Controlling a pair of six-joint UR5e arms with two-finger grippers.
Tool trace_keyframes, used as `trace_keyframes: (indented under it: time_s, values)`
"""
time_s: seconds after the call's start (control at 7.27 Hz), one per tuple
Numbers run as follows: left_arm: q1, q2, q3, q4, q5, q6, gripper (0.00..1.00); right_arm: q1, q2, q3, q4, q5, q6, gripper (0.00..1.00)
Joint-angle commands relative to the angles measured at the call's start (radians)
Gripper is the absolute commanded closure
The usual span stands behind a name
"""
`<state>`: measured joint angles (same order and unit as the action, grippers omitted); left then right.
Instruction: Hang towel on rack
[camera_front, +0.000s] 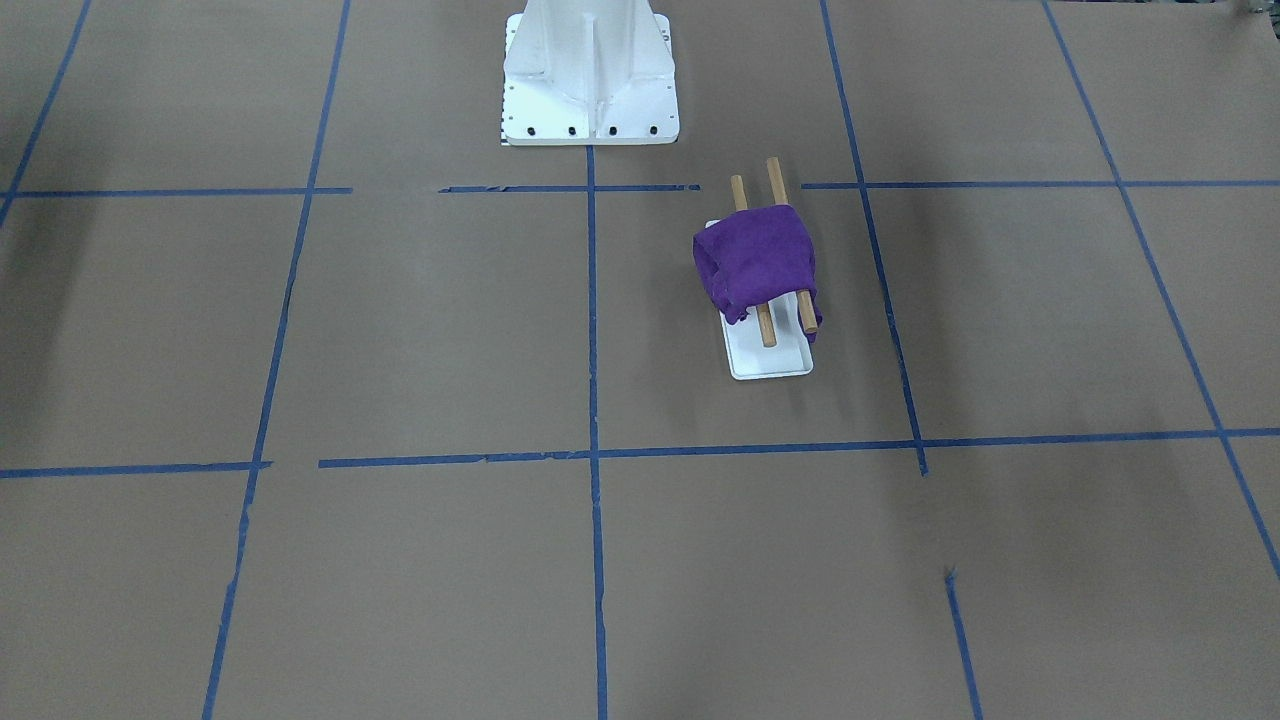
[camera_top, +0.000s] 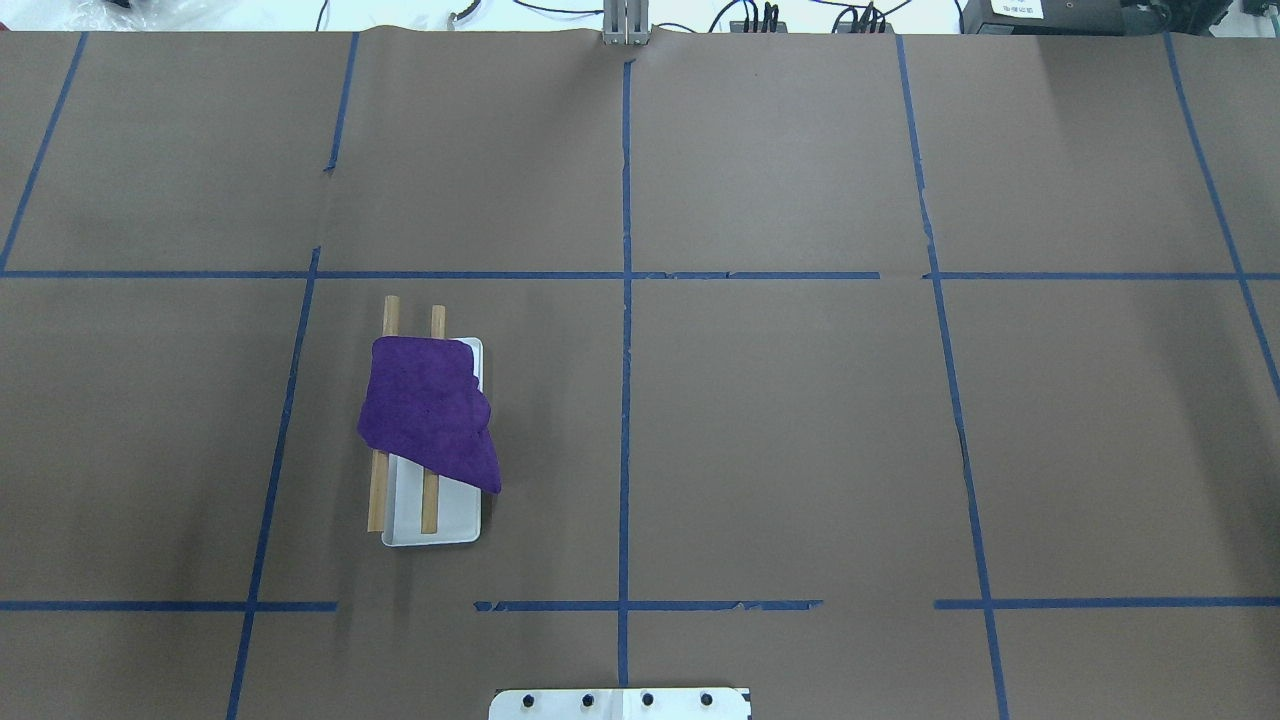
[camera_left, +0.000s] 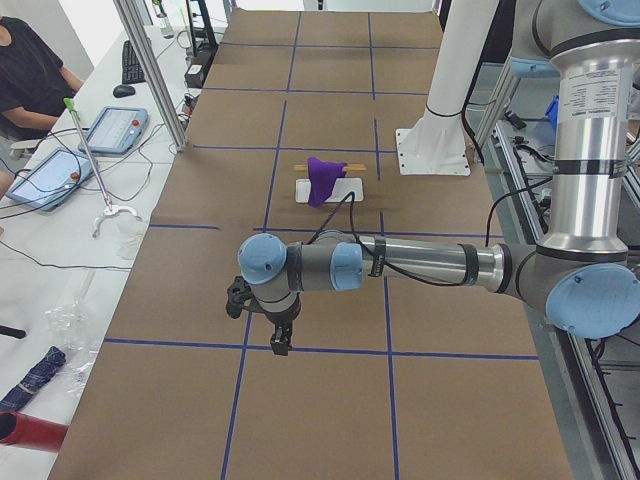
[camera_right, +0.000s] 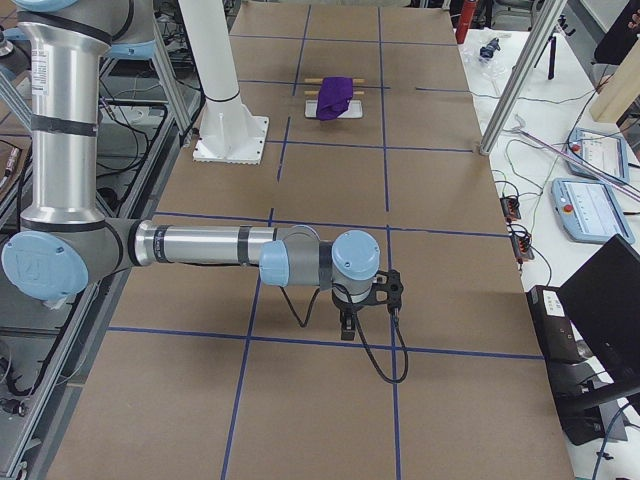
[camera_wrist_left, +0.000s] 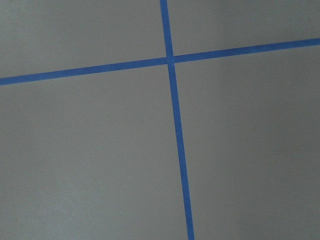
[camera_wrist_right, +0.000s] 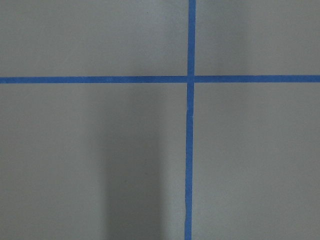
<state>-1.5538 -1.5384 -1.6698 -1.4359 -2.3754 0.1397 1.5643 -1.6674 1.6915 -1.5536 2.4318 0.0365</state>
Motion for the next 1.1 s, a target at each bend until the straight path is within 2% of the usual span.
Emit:
trace_keyframes:
  time_s: [0.0, 0.96]
  values:
    - [-0.002, -0.002, -0.001, -0.004, 0.001, -0.008, 0.00, 0.005, 0.000, -0.006, 0.001, 0.000, -0.003, 0.00]
    - [-0.003, -0.002, -0.001, -0.009, 0.001, -0.006, 0.00, 0.023, 0.002, -0.004, 0.001, 0.001, -0.003, 0.00]
